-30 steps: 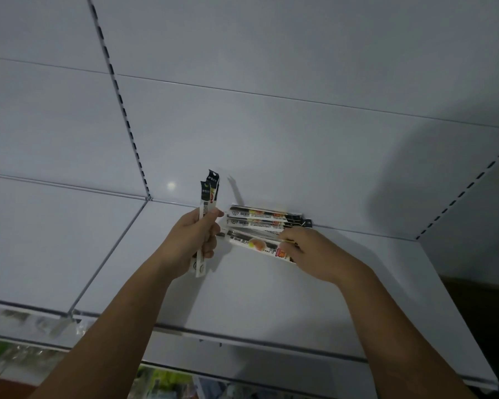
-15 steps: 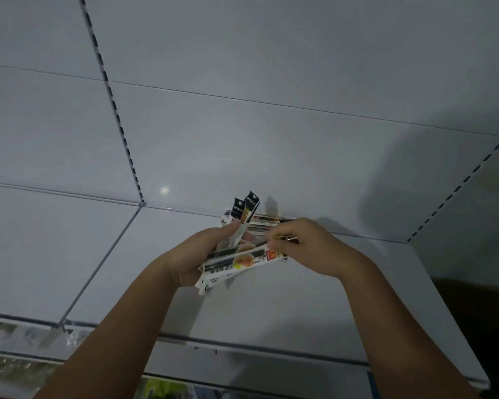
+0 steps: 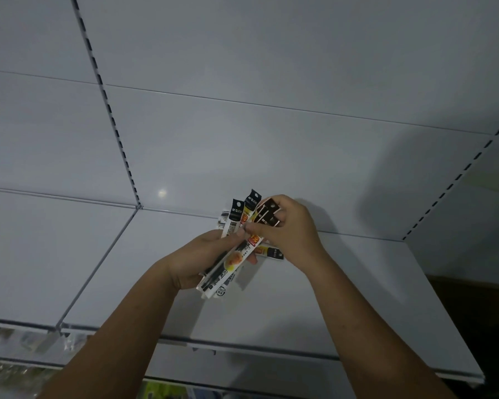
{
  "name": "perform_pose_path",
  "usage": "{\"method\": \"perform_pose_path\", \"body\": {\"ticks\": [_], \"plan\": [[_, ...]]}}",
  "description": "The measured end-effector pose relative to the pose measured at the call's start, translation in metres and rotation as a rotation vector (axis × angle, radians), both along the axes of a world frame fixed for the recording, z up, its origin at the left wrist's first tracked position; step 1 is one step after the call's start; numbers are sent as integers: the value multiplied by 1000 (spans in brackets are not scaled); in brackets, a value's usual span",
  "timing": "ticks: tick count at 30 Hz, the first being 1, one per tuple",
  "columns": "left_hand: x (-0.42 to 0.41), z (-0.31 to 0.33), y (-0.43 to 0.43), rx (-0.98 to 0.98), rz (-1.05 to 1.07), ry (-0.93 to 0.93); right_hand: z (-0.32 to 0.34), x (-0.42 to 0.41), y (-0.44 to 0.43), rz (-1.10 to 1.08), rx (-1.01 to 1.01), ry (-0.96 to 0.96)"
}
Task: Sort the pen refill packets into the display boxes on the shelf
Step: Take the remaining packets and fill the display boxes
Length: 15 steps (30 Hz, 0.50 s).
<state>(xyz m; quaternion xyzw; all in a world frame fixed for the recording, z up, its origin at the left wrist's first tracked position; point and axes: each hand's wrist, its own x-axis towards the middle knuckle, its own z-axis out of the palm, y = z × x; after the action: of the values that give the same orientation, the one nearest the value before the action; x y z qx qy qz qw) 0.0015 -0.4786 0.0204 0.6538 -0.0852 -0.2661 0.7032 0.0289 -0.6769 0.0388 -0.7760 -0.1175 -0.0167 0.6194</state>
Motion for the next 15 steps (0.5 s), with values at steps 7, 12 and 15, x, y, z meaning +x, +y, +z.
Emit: {"method": "perform_pose_path", "body": {"ticks": [7,12,15], "plan": [[-1,-9,0,-37,122,-27,-10,5,14,-123,68,46],[-3,-8,2,-155,275,-47,-35,13,-16,8,-563,-42],[-2,-7,3,-97,364,-110,-49,10,-25,77,-770,-4]]}}
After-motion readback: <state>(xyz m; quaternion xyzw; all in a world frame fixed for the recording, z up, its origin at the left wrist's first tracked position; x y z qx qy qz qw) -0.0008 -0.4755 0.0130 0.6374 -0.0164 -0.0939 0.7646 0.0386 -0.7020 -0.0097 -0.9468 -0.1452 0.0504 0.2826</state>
